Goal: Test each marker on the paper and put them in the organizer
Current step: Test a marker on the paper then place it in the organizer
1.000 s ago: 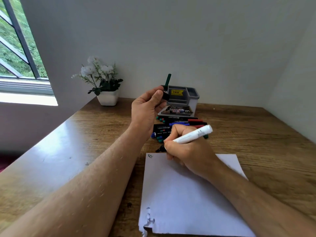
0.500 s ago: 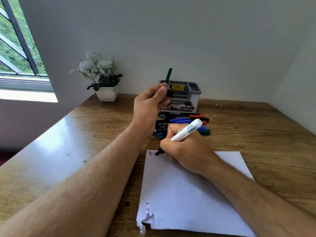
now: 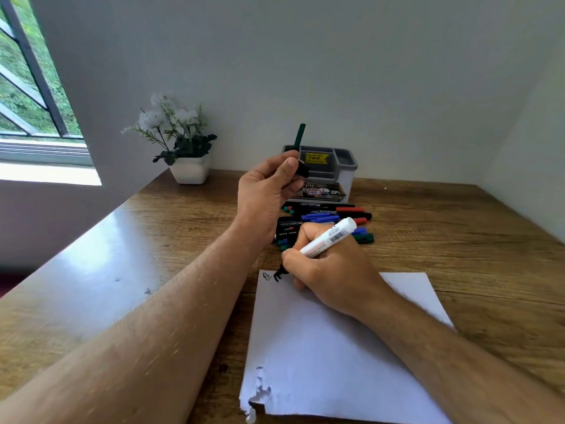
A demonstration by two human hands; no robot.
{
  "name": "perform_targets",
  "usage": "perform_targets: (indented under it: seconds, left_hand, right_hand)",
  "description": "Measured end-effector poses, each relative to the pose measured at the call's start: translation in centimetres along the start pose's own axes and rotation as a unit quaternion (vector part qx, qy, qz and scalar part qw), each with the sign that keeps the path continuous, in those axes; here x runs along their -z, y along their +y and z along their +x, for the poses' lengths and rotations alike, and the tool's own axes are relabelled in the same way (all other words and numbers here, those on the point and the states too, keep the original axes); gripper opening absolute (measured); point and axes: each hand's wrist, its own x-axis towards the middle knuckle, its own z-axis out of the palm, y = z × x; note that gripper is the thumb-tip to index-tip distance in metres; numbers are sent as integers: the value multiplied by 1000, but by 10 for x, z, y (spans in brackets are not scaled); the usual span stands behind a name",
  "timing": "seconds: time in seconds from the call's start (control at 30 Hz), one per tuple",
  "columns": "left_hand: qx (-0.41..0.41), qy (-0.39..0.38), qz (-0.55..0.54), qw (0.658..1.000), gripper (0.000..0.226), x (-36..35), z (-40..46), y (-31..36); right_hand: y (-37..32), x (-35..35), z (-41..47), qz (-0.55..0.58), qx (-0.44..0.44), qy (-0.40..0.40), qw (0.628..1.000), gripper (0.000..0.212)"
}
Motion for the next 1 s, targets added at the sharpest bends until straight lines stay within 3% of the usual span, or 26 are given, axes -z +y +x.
perform_targets:
  seconds: [0.57, 0.8, 1.0]
  left_hand:
    - [5, -8, -6, 1000, 13, 0, 0, 1]
    - [33, -16, -35, 999, 18, -1, -2, 3]
    - [58, -13, -79, 995, 20, -1, 0, 5]
  right_hand:
    - [5, -3, -1, 69, 39, 59, 995, 19]
    - [-5, 6, 3, 155, 126, 171, 965, 13]
    - [-5, 18, 3, 127, 172, 247, 945, 9]
